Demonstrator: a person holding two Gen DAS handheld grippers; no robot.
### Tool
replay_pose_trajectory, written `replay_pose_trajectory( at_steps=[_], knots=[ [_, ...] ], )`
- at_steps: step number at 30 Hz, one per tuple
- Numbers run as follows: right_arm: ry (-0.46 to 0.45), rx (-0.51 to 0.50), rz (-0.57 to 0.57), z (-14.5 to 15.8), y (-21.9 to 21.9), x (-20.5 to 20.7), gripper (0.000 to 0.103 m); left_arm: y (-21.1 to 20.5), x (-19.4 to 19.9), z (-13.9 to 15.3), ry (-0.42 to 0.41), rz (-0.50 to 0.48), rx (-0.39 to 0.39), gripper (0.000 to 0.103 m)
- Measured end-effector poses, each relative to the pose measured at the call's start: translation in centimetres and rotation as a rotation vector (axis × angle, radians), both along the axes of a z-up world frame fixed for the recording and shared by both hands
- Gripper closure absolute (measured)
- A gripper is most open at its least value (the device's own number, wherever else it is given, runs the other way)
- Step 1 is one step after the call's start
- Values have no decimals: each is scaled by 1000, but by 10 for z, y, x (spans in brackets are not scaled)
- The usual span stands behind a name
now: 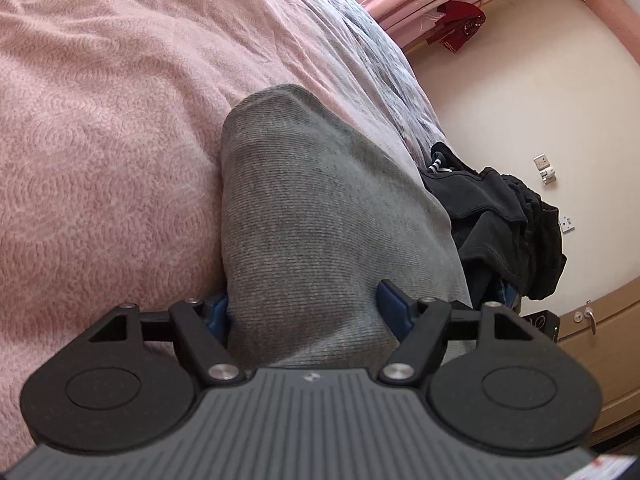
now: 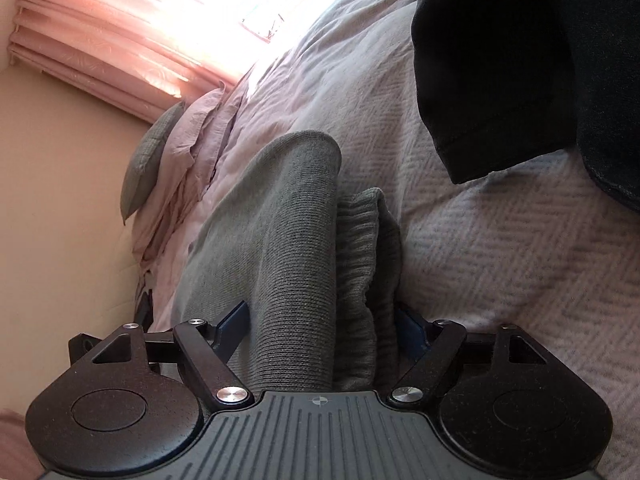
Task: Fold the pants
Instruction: 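Carry the held bundle with both grippers toward the pillows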
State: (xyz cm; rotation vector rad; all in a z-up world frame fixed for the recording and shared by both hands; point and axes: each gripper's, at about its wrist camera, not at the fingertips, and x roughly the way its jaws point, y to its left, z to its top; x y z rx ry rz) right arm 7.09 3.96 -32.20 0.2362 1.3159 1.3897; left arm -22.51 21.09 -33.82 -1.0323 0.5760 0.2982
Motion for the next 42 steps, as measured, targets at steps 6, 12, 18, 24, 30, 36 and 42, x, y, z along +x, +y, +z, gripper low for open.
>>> replay_pose_trajectory(
  at_steps=[6,12,18,24,30,36,42],
  knots=[
    [-21,-3,48,-5,21,-1,36,-12,6,4,40,11,100,39],
    [-16,29,90,-9,20,-2,53,-23,6,17,73,0,175,50],
    [-7,-50,66,22,21,-8,64,-22,8,52,138,-13,152,57],
    [9,-119,121,77,35,-26,66,-21,-19,108,187,57,125,58],
    [20,-140,280,143,94,-61,66,-23,-78,183,221,238,103,58],
    [20,-110,504,193,169,-123,66,-29,-156,245,235,480,119,58],
    [2,-100,717,204,236,-213,66,-22,-242,261,239,707,105,58]
  ],
)
